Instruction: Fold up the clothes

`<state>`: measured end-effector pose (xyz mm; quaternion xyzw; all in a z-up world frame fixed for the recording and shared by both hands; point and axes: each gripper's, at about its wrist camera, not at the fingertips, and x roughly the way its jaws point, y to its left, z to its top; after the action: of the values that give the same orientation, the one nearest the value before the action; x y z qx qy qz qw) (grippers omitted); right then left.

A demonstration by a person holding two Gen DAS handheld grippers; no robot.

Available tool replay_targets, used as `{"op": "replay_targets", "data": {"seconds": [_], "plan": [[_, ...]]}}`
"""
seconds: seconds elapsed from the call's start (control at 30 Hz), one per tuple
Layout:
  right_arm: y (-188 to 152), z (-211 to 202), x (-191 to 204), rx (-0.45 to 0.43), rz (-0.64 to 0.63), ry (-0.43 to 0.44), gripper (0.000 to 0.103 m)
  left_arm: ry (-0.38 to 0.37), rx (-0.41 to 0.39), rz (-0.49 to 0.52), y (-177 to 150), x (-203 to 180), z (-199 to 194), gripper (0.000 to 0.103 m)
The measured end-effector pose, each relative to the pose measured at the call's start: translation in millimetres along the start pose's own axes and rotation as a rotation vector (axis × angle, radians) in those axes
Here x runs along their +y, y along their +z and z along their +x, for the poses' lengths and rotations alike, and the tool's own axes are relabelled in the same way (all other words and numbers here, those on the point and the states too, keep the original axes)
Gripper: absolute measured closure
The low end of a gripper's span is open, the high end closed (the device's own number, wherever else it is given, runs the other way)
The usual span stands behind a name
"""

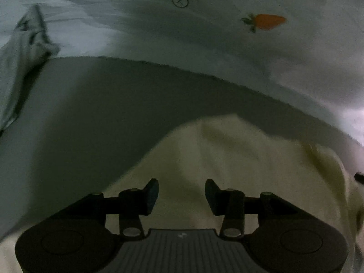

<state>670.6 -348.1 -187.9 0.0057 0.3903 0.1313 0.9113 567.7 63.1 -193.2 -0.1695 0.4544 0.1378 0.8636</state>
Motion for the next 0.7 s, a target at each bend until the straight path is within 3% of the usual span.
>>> {"op": "replay_targets", "data": {"seconds": [0.23, 0.43, 0.47, 0.53, 0.6, 0.7], "plan": [[16.1, 52.8, 0.7, 0.035, -0.007, 0.149, 0.051, -0.021, -0.012, -0.001, 33.4, -22.0, 45.3, 0.038], [12.0, 56.3, 0.9, 0.037, -0.029, 0.273, 0.052, 0.007, -0.035, 0.087, 28.6, -34.1, 46.1, 0.036], [10.0, 55.9, 2.3, 0.032, -0.048, 0.275, 0.056, 0.014, -0.042, 0.084, 26.9, -35.0, 45.8, 0.036], [8.0, 53.6, 7.0, 0.040, -0.095, 0.292, 0.098, 0.036, -0.052, 0.070, 25.8, -38.1, 46.5, 0.037], [9.3, 50.9, 8.5, 0.037, -0.127, 0.289, 0.102, 0.067, -0.057, 0.068, 24.9, -44.4, 48.6, 0.037], [17.3, 45.6, -7.0, -0.031, -0.082, 0.195, 0.103, 0.099, -0.064, 0.085, 24.4, -50.7, 51.4, 0.037]]}}
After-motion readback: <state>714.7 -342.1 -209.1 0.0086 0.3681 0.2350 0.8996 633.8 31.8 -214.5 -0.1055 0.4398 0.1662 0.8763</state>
